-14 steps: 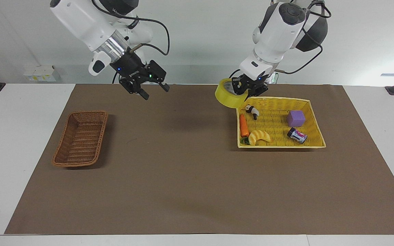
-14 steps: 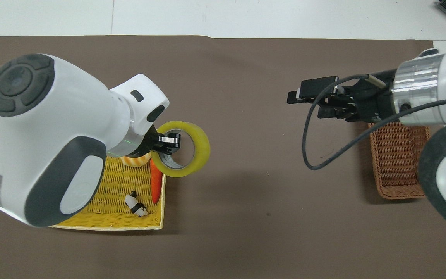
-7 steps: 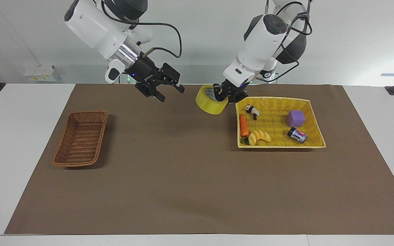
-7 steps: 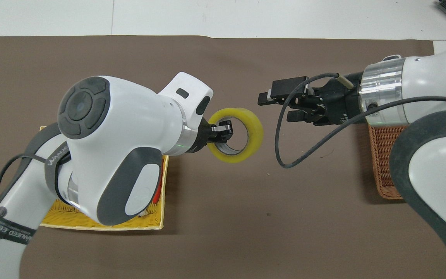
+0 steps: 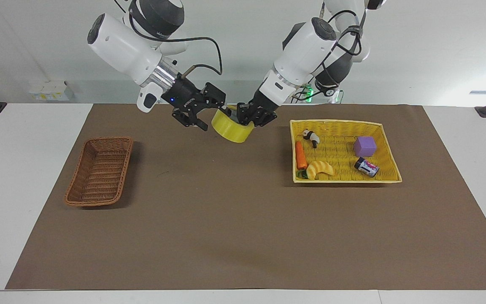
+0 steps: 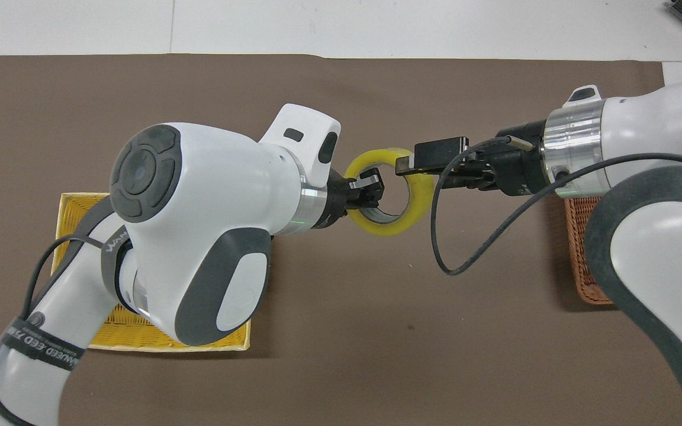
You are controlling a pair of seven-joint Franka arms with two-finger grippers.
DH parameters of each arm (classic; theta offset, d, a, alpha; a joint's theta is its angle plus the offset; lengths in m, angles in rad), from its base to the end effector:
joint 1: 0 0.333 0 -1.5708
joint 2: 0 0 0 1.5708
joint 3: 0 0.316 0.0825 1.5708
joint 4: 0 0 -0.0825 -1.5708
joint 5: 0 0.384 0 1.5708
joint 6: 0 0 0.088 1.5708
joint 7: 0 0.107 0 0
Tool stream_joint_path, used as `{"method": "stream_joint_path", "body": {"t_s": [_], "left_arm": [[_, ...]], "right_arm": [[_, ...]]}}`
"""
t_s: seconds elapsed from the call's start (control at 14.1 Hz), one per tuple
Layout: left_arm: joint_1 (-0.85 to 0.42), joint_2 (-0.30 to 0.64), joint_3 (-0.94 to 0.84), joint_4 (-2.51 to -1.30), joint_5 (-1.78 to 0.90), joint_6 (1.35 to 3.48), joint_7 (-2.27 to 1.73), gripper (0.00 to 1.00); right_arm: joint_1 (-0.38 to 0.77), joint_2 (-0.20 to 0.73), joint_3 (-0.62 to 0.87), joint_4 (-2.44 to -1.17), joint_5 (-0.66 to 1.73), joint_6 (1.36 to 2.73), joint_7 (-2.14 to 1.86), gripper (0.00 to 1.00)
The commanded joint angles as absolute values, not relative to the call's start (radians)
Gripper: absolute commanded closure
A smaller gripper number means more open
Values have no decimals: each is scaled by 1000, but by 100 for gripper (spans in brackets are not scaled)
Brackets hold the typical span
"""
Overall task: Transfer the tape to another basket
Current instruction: 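Bring the tape toward the right gripper and grasp it with the right gripper, then open the left gripper and pull back while the right gripper carries the tape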
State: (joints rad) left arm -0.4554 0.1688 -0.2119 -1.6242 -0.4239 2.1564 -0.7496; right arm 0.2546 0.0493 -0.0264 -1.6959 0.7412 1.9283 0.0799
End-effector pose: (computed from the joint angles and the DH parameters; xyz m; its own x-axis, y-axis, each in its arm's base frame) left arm 0.5044 -0.4059 0.5641 0.9682 0.2393 -0.0736 0.2417 -0.8169 0.5237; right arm 0.5734 0.1817 0.5879 0.9968 -0.0707 0.0387 -0.0267 -0.7426 -0.6692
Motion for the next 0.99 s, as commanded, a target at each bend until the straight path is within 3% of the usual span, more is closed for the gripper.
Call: {"method": "stream_joint_path", "body": {"t_s": [0.0,0.07,0.14,0.21,0.28,0.5,0.71,0.78,0.85,0.92], "left_arm": [[-474,192,-239,-1577,-443,2206,-822,100],[-480,192,-244,-1574,-445,2235,-848,100],[-485,198,-247,-1569,-445,2250,-856,100],[-483,198,-247,-1550,-448,2252,-856,100],[-482,201,-247,-1542,-448,2250,-857,100],[-483,196,-247,-1542,-449,2249,-859,100],[-480,190,-247,-1542,-448,2250,-868,100],[-474,189,-247,-1542,-445,2250,-856,29],[-474,189,-244,-1542,-446,2253,-865,0],[-472,180,-239,-1542,-446,2250,-867,0]], "right_arm": [[244,28,-25,-1733,767,1948,15,0],[236,28,-25,-1733,767,1945,-24,1],[216,29,-25,-1732,767,1933,-43,32],[209,28,-25,-1730,767,1918,-38,72],[206,28,-25,-1730,767,1898,-35,84],[202,31,-28,-1727,770,1894,-15,100],[201,31,-28,-1723,770,1893,32,100],[198,32,-31,-1721,772,1891,31,100],[183,32,-31,-1720,775,1891,32,100],[172,32,-31,-1718,776,1888,31,100]]}}
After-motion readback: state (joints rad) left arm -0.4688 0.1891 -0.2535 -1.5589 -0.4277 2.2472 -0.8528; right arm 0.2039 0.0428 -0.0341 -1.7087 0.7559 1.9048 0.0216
